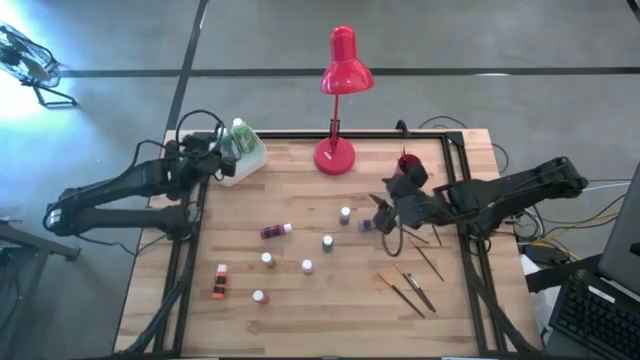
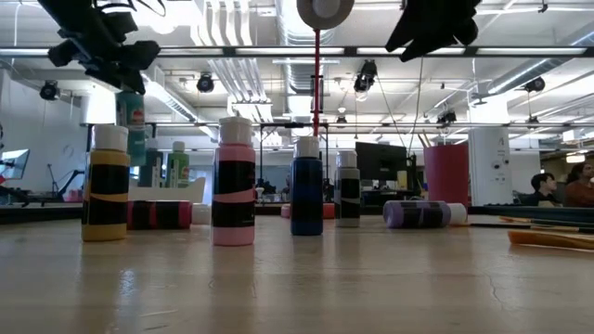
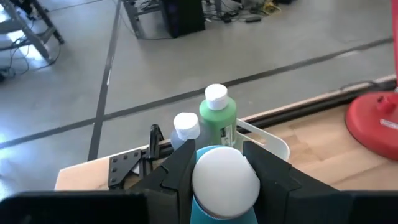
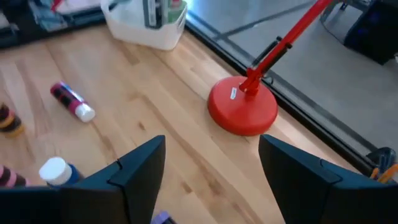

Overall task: Pick & Place Paint Supplies
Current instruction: Put the light blue paint bottle into the white bin

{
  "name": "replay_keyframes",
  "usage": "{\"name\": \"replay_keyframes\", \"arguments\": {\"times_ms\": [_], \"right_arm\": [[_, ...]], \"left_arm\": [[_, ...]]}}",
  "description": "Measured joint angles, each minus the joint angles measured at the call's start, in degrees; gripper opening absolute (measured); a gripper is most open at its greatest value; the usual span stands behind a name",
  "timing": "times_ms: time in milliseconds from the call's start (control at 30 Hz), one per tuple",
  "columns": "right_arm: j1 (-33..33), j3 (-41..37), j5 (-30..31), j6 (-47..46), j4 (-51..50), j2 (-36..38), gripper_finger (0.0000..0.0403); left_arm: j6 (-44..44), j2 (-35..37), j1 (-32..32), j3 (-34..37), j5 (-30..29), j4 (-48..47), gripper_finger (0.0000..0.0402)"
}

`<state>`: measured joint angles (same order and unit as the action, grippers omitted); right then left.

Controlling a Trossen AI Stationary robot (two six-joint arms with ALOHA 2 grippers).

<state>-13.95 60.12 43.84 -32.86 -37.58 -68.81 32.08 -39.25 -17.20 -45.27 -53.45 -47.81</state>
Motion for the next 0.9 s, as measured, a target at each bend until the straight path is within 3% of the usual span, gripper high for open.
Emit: {"name": "replay_keyframes", "arguments": {"times_ms": [267,600,900], "right_arm": [[-0.02,-7.71,-0.16,1.68,8.71,6.26,0.0237],[-0.02,-8.83,-0.4,4.24,9.71,6.99,0.0249],[-0.02,-8.88,-1.02,5.96,9.57,6.82,0.0273]], "left_arm": [[0.74,0.38,-6.16,4.36,-0.17,7.06,0.0117],[5.81,0.0,-13.31,8.9,0.56,11.69,0.0117],[5.58,-5.07,-19.48,9.0,2.9,12.77,0.0117]]}}
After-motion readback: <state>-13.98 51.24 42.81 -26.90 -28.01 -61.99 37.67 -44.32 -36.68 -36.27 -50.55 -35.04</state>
